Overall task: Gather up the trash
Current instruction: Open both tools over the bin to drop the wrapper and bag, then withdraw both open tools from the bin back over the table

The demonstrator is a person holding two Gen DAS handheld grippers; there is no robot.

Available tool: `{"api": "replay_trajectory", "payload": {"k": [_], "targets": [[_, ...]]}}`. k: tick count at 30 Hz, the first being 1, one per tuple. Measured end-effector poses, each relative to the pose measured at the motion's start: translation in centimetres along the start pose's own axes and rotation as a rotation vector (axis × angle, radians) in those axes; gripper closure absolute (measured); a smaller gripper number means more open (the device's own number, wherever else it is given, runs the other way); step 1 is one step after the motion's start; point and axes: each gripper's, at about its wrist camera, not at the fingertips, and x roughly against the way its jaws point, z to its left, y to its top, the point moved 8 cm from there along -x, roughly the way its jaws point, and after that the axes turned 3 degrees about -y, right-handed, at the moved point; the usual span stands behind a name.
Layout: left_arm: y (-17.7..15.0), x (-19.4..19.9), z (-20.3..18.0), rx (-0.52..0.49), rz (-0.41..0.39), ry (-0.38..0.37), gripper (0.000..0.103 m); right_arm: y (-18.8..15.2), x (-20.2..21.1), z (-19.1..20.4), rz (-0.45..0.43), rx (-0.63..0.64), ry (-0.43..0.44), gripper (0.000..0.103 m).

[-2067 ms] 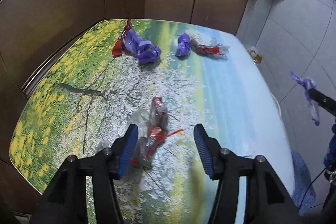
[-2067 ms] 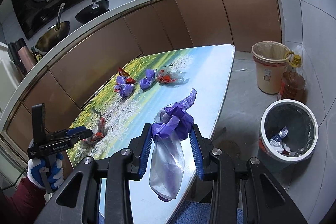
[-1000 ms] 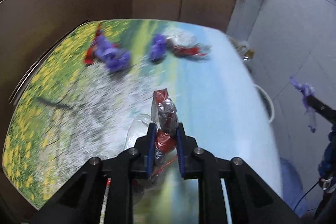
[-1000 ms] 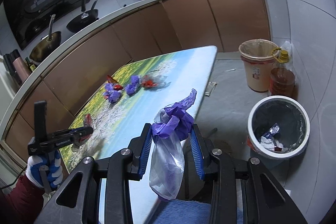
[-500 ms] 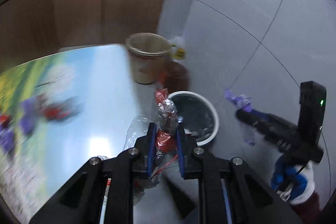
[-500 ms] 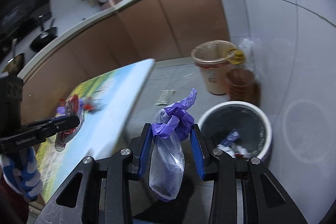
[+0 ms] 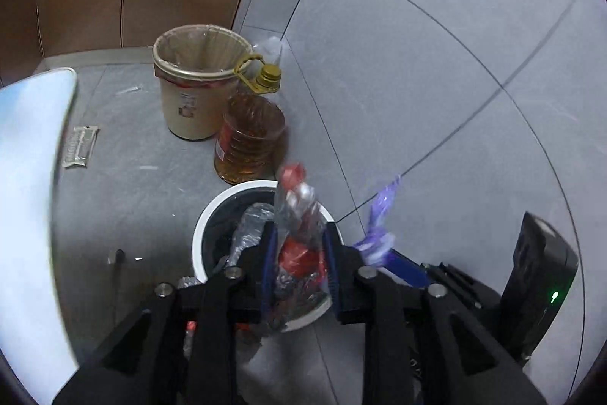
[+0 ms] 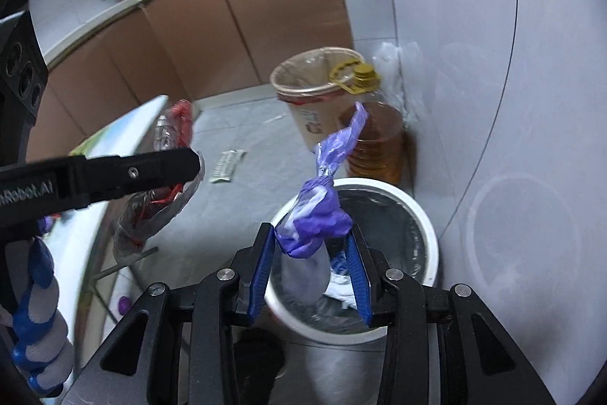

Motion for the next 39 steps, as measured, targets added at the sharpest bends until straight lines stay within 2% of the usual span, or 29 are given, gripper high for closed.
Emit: {"api": "replay_trajectory", "payload": {"k": [2,4,9,12,16,20,26,32,39], "targets": [[0.3,-0.3,0.6,0.009,-0.001,-0.007,0.061,0.0,-0.6,-0.6,0.005,-0.003,-0.021,0.061],[0.3,-0.3,0.8,0.019,-0.002,-0.015,0.058,0.0,-1.0,-1.3,0.007,-0.014,-0.034,0.057],[0.0,1.0,1.0,0.025,-0.031,-0.011,0.058,-0.9,-0.2,-2.2,-0.001,-0.06,-0.04,0.054],[0.1,2.5,0.7,0.015,-0.086,0.005,0.058,-1.0,0.9,-1.7,-0.02,-0.075,-0.038,0.052],[-0.7,7.3,0.0,-0.02,-0.187,0.035,0.058,-1.0,3.6,-0.1,-0.062,-0.081,-0.012,0.044],[-1.7,11.3,0.2,-0.038,-0.225,0.077,0.058,-1.2,6.8,2.5,-0.101,-0.055,0.014,0.041],[-4.9,17.1,3.7,-0.028,-0.255,0.173,0.058,-1.6,11.6,6.0,-0.15,0.016,0.026,0.039],[-8.8,22.7,9.0,0.037,-0.301,0.274,0.058,-2.2,15.9,9.7,-0.191,0.094,0.047,0.038],[-12.2,27.1,13.7,0.119,-0.34,0.363,0.058,-2.9,19.6,13.4,-0.225,0.174,0.08,0.035]]}}
